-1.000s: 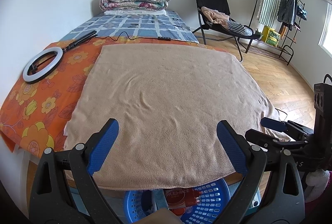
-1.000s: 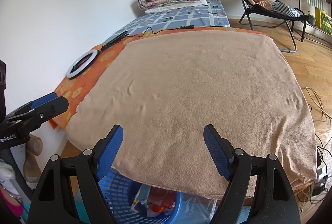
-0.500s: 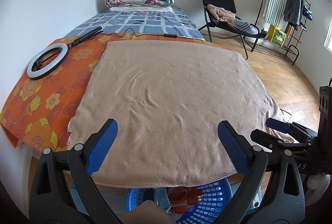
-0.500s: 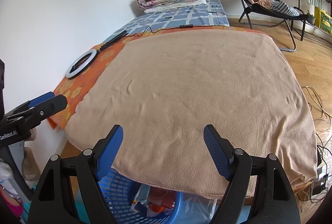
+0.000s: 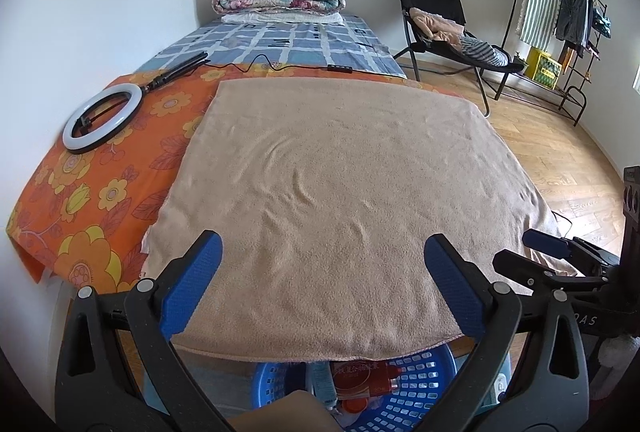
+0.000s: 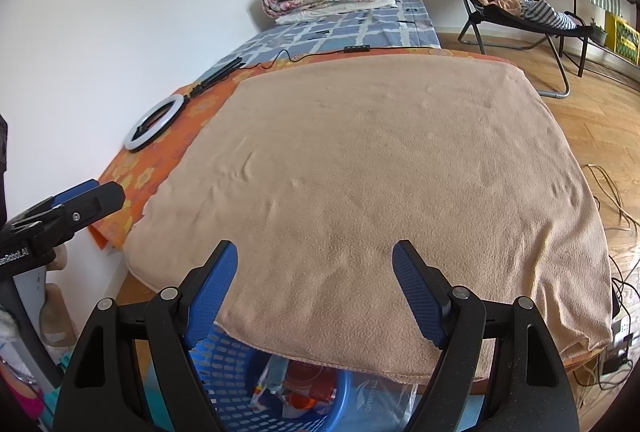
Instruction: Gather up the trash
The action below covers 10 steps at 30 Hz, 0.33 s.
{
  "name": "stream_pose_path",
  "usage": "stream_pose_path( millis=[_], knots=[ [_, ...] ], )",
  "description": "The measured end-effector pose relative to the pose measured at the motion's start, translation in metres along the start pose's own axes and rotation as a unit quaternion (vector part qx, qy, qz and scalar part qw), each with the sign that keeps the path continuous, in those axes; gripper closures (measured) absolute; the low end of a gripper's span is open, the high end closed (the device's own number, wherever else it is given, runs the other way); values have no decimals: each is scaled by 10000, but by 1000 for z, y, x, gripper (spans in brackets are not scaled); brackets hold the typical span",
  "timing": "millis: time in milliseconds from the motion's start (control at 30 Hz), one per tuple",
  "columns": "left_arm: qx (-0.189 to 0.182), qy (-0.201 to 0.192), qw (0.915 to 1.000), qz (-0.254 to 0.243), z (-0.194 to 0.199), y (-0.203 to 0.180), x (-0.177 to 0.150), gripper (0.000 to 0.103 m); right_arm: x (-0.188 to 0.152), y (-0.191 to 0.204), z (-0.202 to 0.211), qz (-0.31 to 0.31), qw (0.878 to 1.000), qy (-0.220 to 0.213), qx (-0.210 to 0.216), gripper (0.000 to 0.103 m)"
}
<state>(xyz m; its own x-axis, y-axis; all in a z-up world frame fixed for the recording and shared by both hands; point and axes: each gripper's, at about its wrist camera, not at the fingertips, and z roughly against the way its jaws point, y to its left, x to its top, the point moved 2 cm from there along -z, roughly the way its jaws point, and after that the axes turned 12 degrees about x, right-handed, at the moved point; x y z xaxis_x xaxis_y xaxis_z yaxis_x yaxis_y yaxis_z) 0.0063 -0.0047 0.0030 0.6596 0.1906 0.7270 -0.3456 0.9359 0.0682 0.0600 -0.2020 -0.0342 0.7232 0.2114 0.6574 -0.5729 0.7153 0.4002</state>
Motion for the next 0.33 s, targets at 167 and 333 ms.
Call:
stream_pose_path(
  millis=[167,333],
  knots=[
    [-14,-102,9999,-139,2,-3,-3,0,-1,0,-1,-14,10000,19,-10,23],
    [93,-152,9996,-227,3,-6,-6,0,-1,1,-2,-14,10000,48,-22,23]
  ],
)
